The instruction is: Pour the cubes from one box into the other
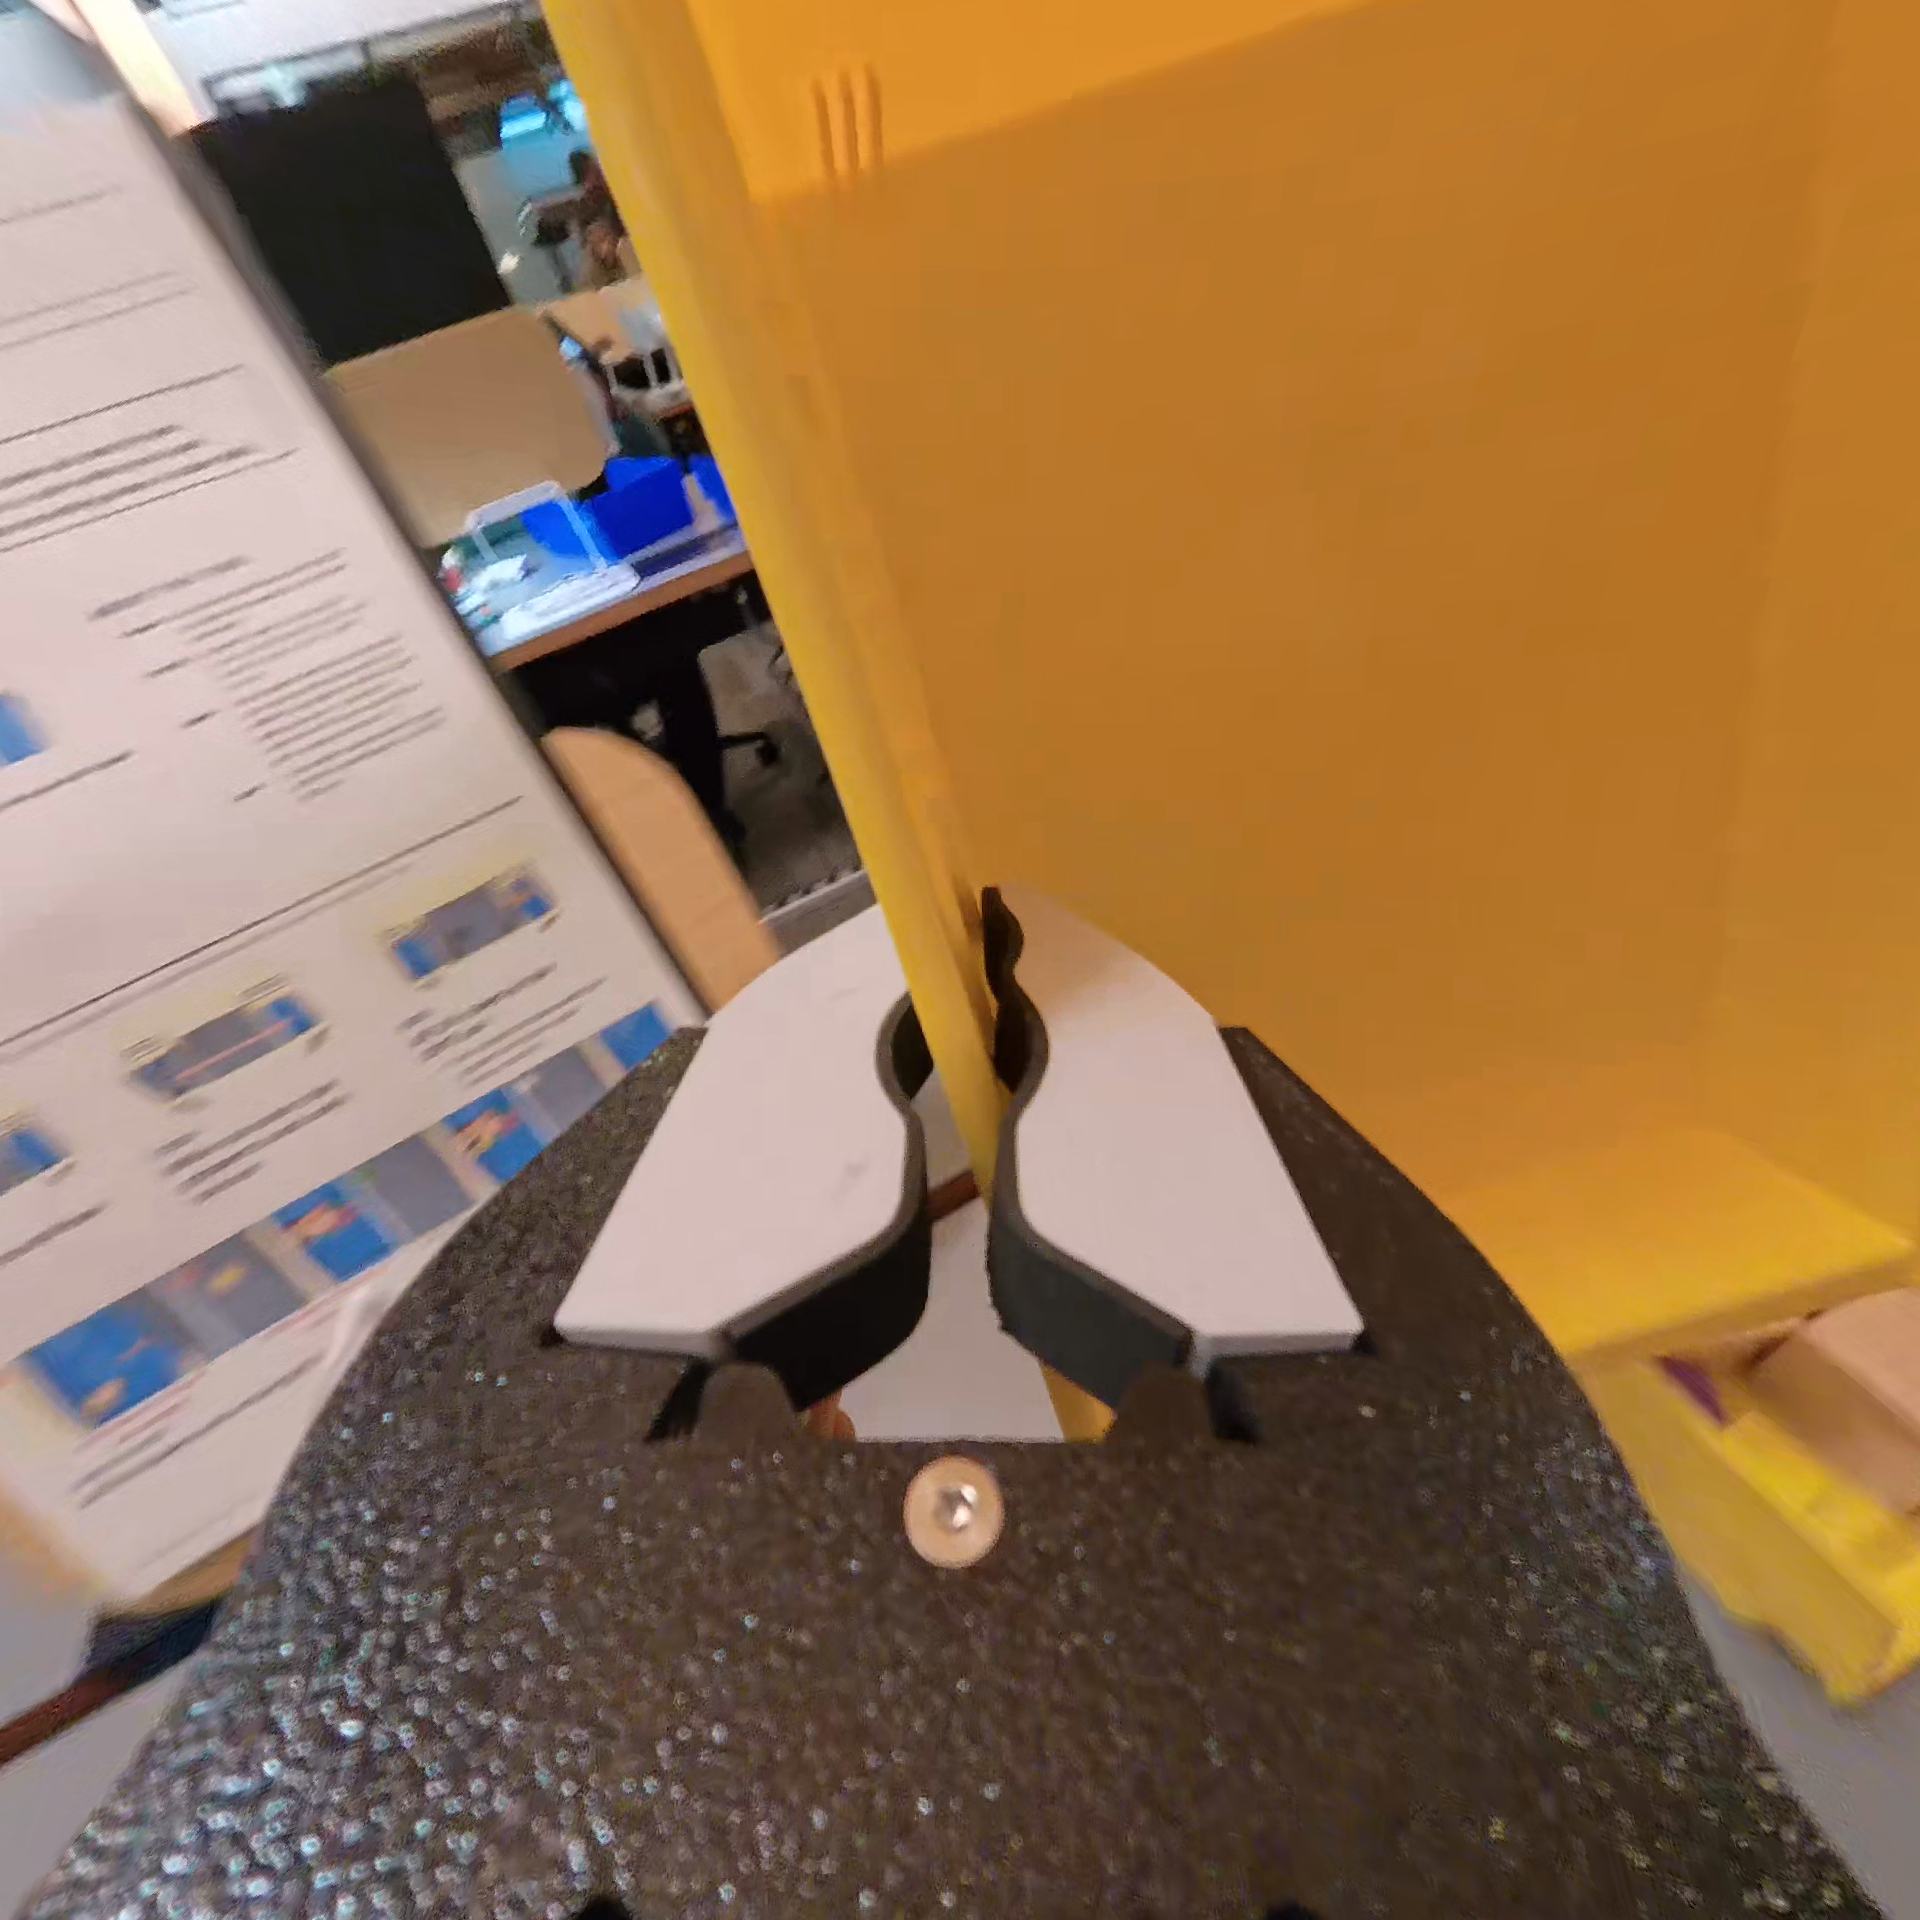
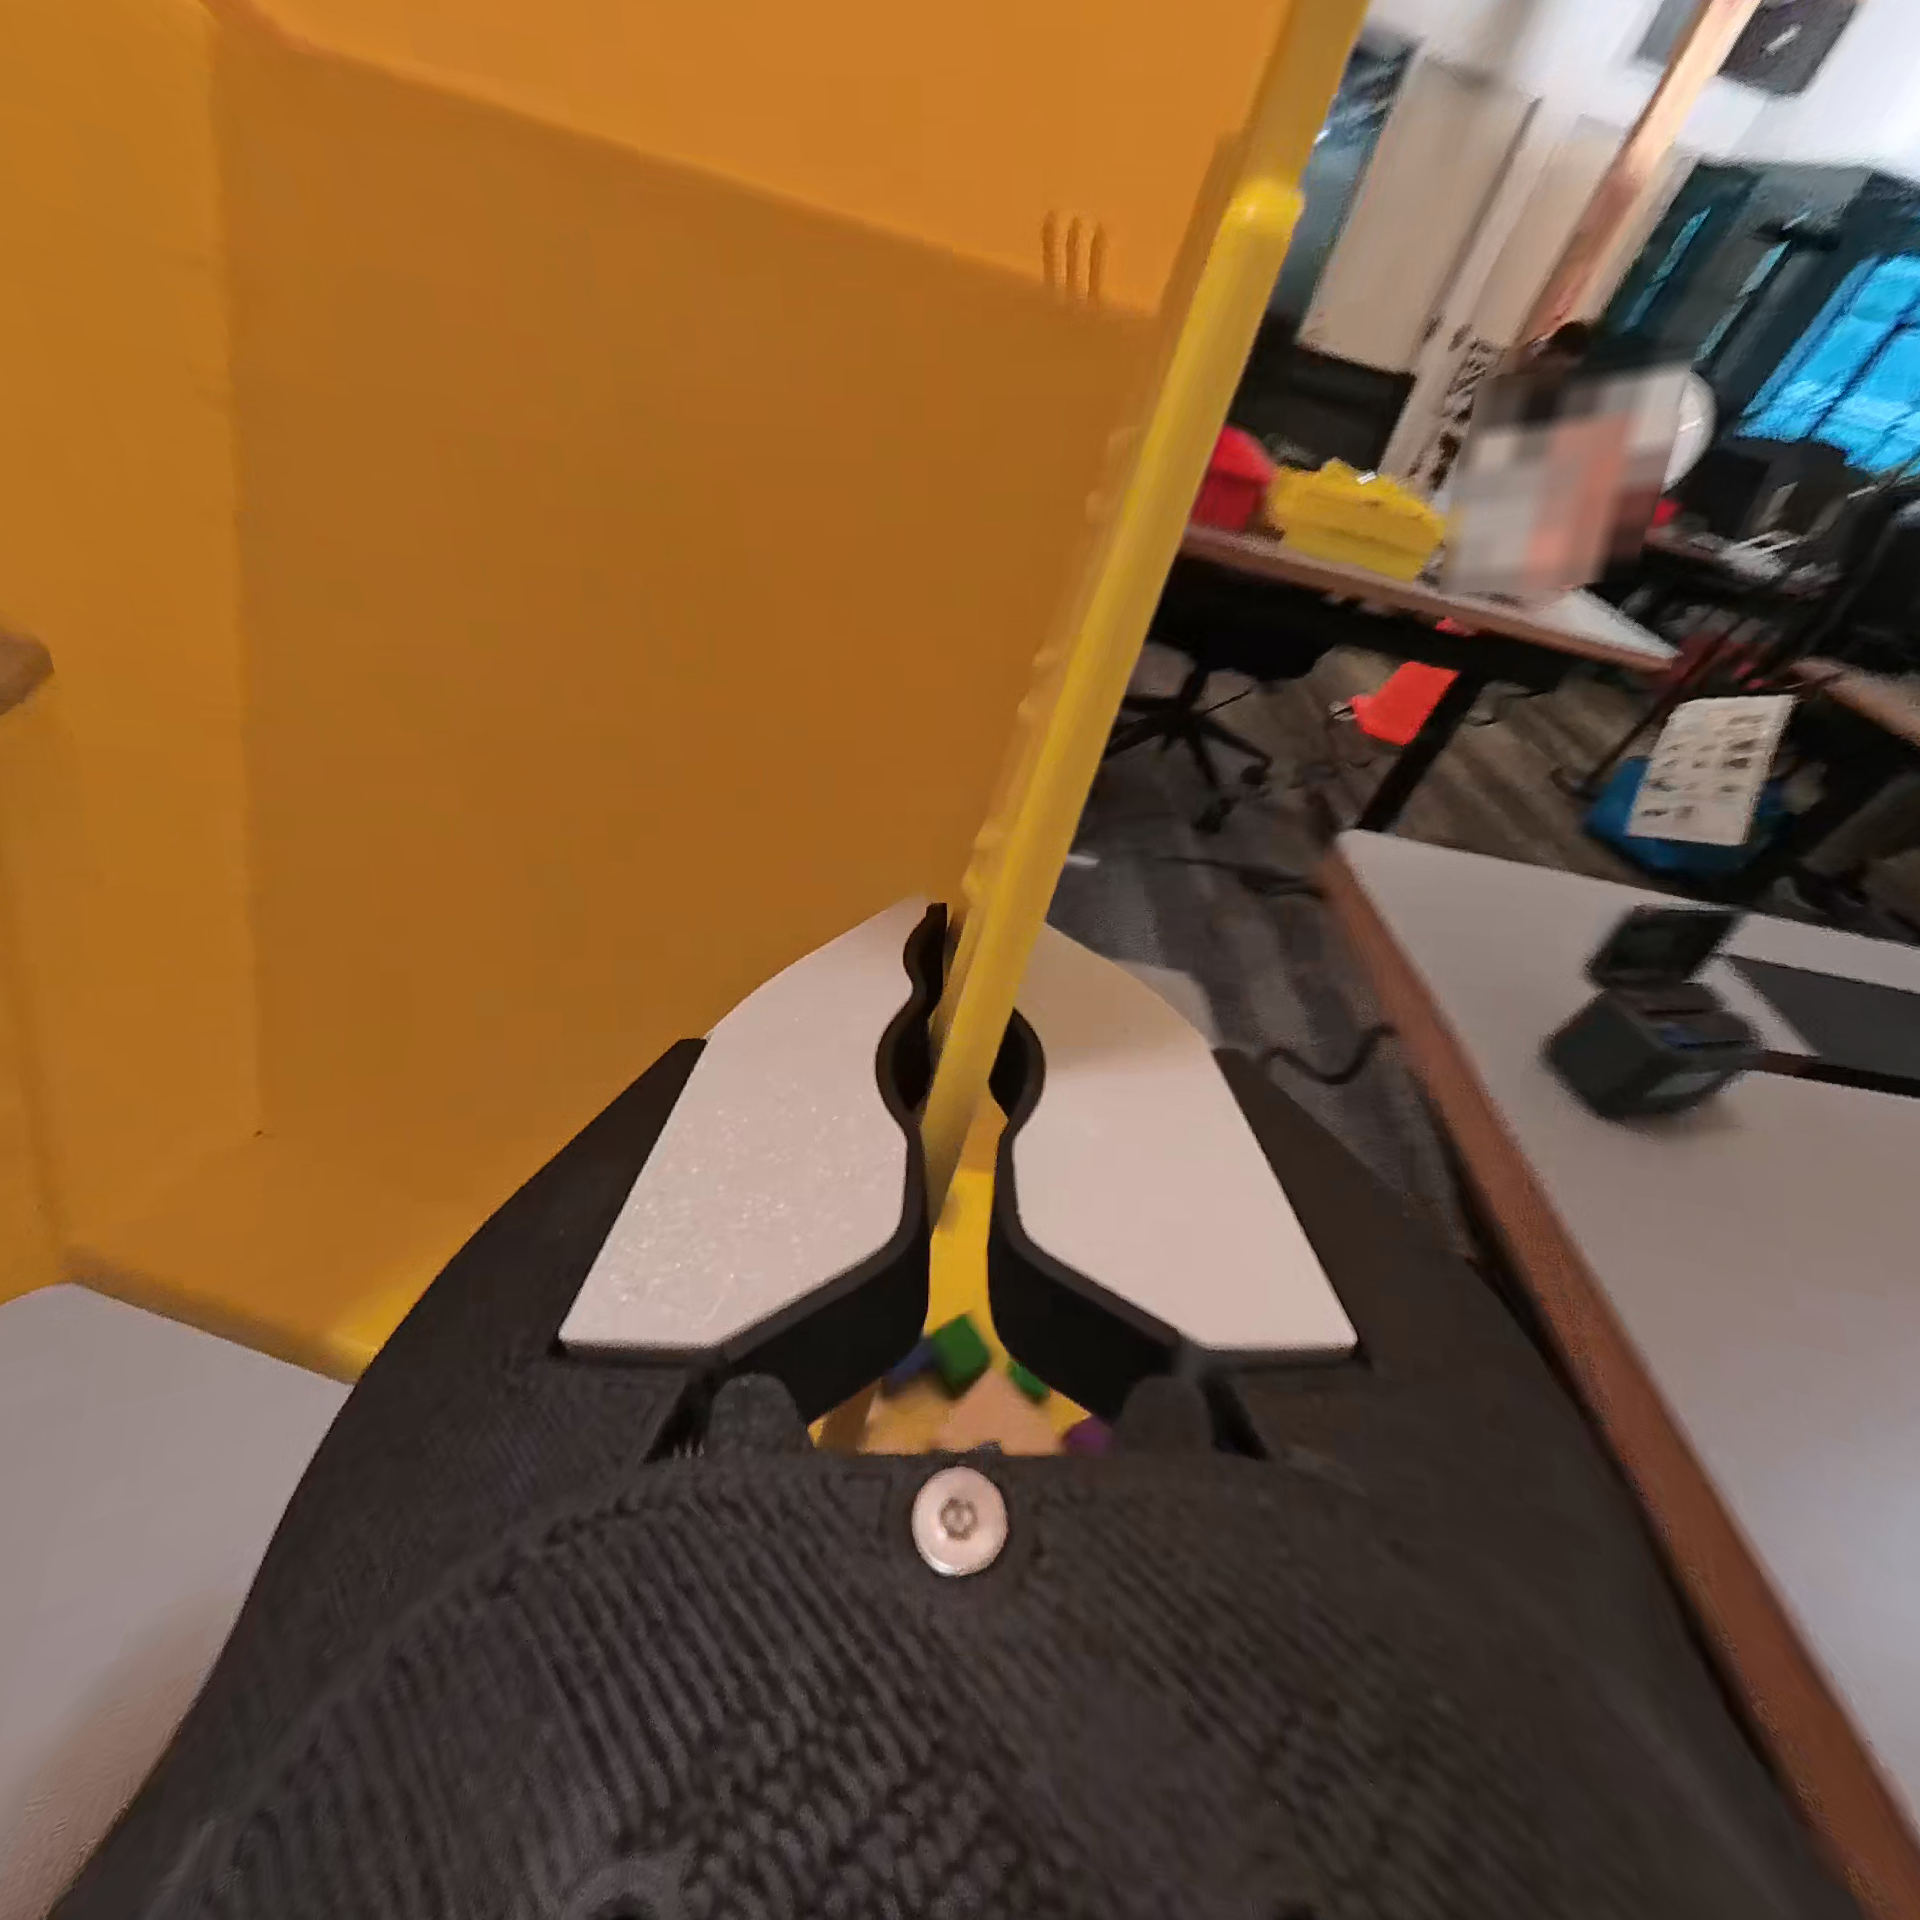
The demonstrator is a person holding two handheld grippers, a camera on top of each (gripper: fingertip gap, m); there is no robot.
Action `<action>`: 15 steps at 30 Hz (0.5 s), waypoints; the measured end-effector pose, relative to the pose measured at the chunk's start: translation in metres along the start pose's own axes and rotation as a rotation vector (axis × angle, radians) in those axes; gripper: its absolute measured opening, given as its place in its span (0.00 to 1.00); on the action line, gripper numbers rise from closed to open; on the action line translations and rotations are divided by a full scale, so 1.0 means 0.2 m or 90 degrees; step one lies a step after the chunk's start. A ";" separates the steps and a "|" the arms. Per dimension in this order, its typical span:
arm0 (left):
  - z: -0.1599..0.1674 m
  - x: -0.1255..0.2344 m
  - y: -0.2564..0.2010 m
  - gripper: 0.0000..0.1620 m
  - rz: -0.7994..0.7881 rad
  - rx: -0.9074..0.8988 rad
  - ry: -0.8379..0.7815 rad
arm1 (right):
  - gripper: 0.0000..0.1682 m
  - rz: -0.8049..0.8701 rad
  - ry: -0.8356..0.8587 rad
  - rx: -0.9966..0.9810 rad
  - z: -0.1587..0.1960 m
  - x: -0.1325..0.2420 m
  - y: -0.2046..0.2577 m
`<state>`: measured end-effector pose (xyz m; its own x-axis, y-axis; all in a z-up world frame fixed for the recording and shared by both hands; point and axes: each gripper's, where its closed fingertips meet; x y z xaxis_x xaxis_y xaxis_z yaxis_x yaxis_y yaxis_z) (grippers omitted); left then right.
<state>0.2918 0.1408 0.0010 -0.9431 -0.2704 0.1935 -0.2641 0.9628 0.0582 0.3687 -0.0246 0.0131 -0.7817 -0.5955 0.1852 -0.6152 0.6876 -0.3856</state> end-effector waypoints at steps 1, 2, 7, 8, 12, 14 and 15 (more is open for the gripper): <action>0.03 0.07 0.08 0.03 -0.014 -0.005 0.016 | 0.04 -0.027 0.010 -0.011 -0.01 0.01 0.11; 0.06 0.15 0.17 0.03 -0.031 -0.012 0.031 | 0.04 -0.054 0.021 -0.019 -0.03 0.02 0.22; 0.27 0.52 0.69 0.03 -0.127 -0.025 0.100 | 0.04 -0.159 0.011 -0.047 -0.11 0.02 0.88; 0.32 0.60 0.81 0.03 -0.150 -0.024 0.119 | 0.04 -0.191 0.016 -0.052 -0.13 0.01 1.03; 0.53 0.89 1.31 0.03 -0.234 -0.002 0.209 | 0.05 -0.333 0.053 -0.063 -0.21 -0.04 1.66; 0.67 1.01 1.53 0.03 -0.263 0.025 0.266 | 0.05 -0.398 0.090 -0.064 -0.24 -0.04 1.95; 0.74 1.07 1.63 0.03 -0.275 0.045 0.296 | 0.06 -0.416 0.107 -0.048 -0.25 -0.04 2.08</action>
<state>-0.0257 0.3972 -0.0830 -0.5670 -0.5921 0.5727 -0.6282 0.7605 0.1643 0.1143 0.2873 -0.1046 -0.2479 -0.8305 0.4989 -0.9675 0.2386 -0.0837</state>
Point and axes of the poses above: each gripper's, where its closed fingertips meet, x back along the fingers, z out of its underside, y = z × x across the jaws, and after that the axes turned 10 degrees about x, right-handed
